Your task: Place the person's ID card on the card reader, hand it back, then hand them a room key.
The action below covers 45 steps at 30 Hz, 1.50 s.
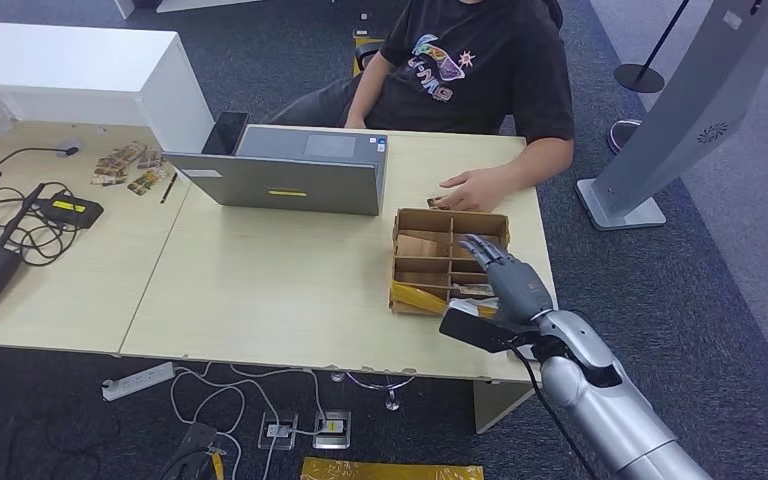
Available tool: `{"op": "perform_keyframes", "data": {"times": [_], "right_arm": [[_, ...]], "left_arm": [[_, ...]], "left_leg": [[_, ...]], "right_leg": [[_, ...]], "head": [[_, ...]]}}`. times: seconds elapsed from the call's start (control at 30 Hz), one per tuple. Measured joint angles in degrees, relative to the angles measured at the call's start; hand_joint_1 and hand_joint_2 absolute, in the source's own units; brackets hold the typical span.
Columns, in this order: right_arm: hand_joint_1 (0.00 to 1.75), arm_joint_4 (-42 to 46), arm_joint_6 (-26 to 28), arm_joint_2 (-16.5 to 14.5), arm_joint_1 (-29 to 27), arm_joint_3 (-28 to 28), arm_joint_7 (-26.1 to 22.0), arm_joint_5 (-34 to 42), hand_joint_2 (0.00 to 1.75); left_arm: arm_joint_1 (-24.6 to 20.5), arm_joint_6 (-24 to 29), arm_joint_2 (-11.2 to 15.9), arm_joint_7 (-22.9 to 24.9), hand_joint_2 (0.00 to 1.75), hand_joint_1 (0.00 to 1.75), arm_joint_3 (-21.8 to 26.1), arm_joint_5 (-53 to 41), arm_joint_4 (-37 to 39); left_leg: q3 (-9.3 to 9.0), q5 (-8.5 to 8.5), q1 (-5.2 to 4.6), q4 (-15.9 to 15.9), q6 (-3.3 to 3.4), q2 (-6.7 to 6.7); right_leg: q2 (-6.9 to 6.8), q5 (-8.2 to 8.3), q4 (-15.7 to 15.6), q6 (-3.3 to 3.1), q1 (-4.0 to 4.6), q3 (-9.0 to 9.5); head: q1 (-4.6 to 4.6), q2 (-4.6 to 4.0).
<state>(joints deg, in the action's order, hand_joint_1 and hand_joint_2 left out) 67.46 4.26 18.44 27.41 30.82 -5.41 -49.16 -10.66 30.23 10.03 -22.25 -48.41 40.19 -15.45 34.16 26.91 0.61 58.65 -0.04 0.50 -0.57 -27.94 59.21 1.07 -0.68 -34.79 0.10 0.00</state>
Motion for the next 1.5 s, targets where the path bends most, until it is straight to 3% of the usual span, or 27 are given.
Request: {"op": "perform_keyframes", "data": {"times": [0.33, 0.37, 0.47, 0.5, 0.63, 1.5], "right_arm": [[0.0, -1.0, 1.0, 0.1, 0.0, 0.0, -0.6, 0.2, 1.75], [0.14, -1.0, 1.0, 0.1, 0.0, 0.0, -0.6, 0.2, 1.75], [1.45, -1.3, 1.0, 0.1, 0.0, 0.0, -0.6, 0.2, 1.75], [1.75, -1.3, 1.0, 0.1, 0.0, 0.0, -0.6, 0.2, 1.75], [1.75, -1.3, 0.6, 0.1, 0.0, 0.0, -0.4, 0.1, 1.75], [1.75, -1.7, -2.9, -0.2, 0.6, 1.0, 0.4, -0.3, 1.75]], "left_arm": [[0.0, 0.1, 0.0, 0.0, 0.0, 0.0, 0.0, -0.2, 0.0], [0.0, 0.1, 0.0, 0.0, 0.0, 0.0, 0.0, -0.2, 0.0], [0.0, 0.1, 0.0, 0.0, 0.0, 0.0, 0.0, -0.2, 0.0], [0.0, 0.1, 0.0, 0.0, 0.0, 0.0, 0.0, -0.3, 0.0], [0.0, 0.1, 0.0, 0.0, 1.75, 0.0, 0.0, -0.2, 0.0], [0.1, 0.1, 0.0, 0.0, 1.75, 0.0, 0.0, 0.6, 0.0]], "left_leg": [[0.0, 0.0, 0.0, 0.0, 0.0, 0.0], [0.0, 0.0, 0.0, 0.0, 0.0, 0.0], [0.0, 0.0, 0.0, 0.0, 0.0, 0.0], [0.0, 0.0, 0.0, 0.0, 0.0, 0.0], [0.0, 0.0, 0.0, 0.0, 0.0, 0.0], [0.0, 0.0, 0.0, 0.0, 0.0, 0.0]], "right_leg": [[0.0, 0.0, 0.0, 0.0, 0.0, 0.0], [0.0, 0.0, 0.0, 0.0, 0.0, 0.0], [0.0, 0.0, 0.0, 0.0, 0.0, 0.0], [0.0, 0.0, 0.0, 0.0, 0.0, 0.0], [0.0, 0.0, 0.0, 0.0, 0.0, 0.01], [-0.01, 0.0, 0.0, 0.0, 0.0, 0.01]], "head": [[0.0, 0.0], [0.0, 0.0], [-0.01, 0.0], [-0.01, 0.0], [-0.01, 0.0], [0.0, 0.0]]}}
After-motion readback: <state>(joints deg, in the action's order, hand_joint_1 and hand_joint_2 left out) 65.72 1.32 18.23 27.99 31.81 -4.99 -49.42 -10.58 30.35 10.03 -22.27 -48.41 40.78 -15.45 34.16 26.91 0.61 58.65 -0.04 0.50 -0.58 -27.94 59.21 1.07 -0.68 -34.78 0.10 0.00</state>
